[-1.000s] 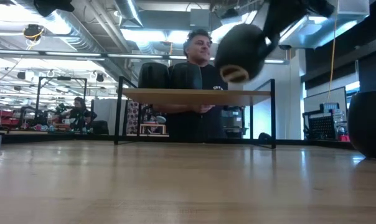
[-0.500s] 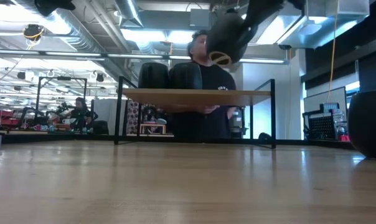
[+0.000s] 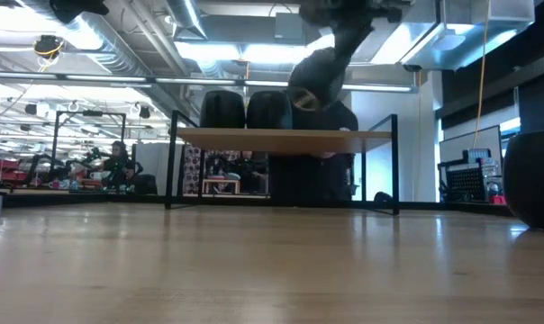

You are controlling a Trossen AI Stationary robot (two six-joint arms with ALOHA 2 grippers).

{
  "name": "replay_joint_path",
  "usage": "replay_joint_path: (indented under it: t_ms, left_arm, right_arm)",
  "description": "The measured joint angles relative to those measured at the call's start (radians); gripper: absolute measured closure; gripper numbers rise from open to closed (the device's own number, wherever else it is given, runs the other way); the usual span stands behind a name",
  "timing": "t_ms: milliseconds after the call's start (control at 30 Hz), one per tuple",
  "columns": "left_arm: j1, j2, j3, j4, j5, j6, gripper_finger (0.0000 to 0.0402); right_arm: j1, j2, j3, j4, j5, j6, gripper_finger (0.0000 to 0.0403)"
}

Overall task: Place coffee mugs
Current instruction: Put the orange mug on the shelf

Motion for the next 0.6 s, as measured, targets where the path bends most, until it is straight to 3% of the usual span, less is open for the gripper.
replay_joint_path:
  t_ms: [267, 600]
  left_arm:
    - [0.0, 0.0, 0.0, -0.001, -0.007, 0.003, 0.0301]
    - [0.0, 0.0, 0.0, 0.0, -0.005, 0.004, 0.0301]
  right_arm:
    - [-0.086, 0.069, 0.01, 0.023, 0.018, -0.023, 0.0402]
    - [-0.083, 0.08, 0.009, 0.023, -0.013, -0.026, 0.0402]
